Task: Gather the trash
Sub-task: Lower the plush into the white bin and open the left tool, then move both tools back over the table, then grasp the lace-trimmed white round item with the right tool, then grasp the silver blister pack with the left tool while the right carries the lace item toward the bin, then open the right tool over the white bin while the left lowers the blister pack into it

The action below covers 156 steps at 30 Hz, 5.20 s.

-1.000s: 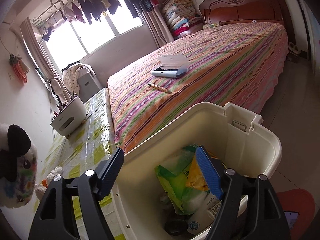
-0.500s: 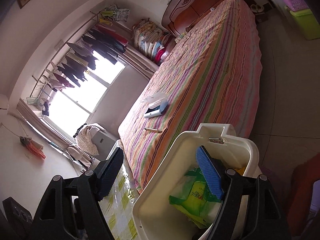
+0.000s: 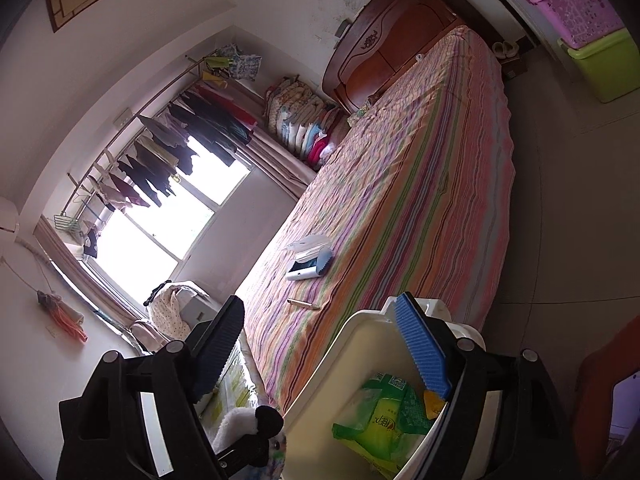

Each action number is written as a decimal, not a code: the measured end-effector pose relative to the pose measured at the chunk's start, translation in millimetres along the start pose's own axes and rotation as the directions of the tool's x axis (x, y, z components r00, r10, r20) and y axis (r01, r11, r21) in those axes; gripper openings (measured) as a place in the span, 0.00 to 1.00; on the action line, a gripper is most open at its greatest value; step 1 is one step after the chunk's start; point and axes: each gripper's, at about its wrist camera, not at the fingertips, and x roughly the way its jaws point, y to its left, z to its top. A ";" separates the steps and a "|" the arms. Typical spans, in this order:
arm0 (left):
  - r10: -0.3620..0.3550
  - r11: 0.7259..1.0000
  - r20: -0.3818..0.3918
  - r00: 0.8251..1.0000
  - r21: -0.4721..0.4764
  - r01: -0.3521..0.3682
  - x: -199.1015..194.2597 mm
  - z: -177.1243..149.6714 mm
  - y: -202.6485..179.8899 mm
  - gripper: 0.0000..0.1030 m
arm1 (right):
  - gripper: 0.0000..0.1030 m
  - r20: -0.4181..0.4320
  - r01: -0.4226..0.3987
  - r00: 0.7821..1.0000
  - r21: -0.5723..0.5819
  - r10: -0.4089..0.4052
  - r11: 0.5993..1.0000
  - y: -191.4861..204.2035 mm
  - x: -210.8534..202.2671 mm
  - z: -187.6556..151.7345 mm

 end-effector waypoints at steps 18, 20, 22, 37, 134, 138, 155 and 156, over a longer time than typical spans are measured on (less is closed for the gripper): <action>0.134 0.988 0.177 0.975 -0.104 -0.117 -67.9 -15.1 27.3 0.77 | 0.74 -0.026 -0.024 0.999 -0.057 0.023 0.998 12.0 2.3 -6.7; 0.193 0.978 0.204 0.960 -0.119 -0.172 -85.6 -30.4 35.9 0.78 | 0.74 -0.062 -0.042 0.997 -0.096 0.036 0.995 21.3 7.0 -14.0; 0.251 0.965 0.232 0.940 -0.135 -0.225 -103.8 -46.3 46.4 0.78 | 0.74 -0.109 -0.064 0.993 -0.132 0.050 0.989 30.8 12.6 -22.1; 0.544 0.799 0.180 0.819 -0.410 -0.441 -206.0 -133.6 155.4 0.88 | 0.74 -0.473 -0.274 0.874 -0.293 0.110 0.916 89.1 40.6 -104.9; 0.444 0.893 -0.107 0.890 -0.022 -0.449 -111.8 -99.1 177.8 0.31 | 0.41 -0.724 -0.606 0.653 -0.321 0.224 0.728 153.0 68.4 -152.3; 0.413 0.909 -0.070 0.908 -0.031 -0.415 -109.6 -91.7 158.9 0.31 | 0.41 -0.674 -0.555 0.706 -0.339 0.215 0.760 142.6 66.5 -137.8; 0.219 0.976 0.049 0.974 -0.002 -0.219 -100.2 -50.1 75.8 0.31 | 0.43 -0.396 -0.134 0.918 -0.374 -0.027 0.918 70.0 64.5 -74.2; 0.209 0.978 0.054 0.976 0.001 -0.209 -99.9 -47.7 71.2 0.31 | 0.43 -0.396 -0.133 0.918 -0.368 -0.026 0.920 68.5 64.8 -72.9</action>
